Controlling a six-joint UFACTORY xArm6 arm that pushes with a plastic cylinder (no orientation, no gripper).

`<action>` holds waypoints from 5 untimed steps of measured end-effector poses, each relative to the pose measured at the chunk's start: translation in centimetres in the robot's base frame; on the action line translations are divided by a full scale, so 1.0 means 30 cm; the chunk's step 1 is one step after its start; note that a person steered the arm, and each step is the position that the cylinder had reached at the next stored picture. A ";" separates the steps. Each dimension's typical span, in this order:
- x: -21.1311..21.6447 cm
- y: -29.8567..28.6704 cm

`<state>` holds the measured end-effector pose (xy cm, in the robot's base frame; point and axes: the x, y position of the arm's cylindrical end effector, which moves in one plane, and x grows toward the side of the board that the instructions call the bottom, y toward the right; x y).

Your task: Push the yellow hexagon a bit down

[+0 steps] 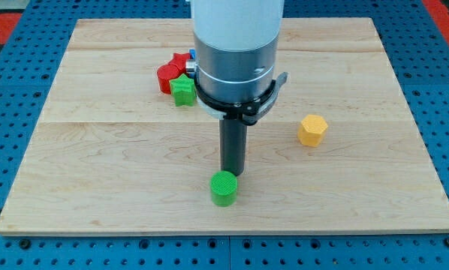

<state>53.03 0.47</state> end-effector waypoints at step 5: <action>-0.310 0.457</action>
<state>43.74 14.18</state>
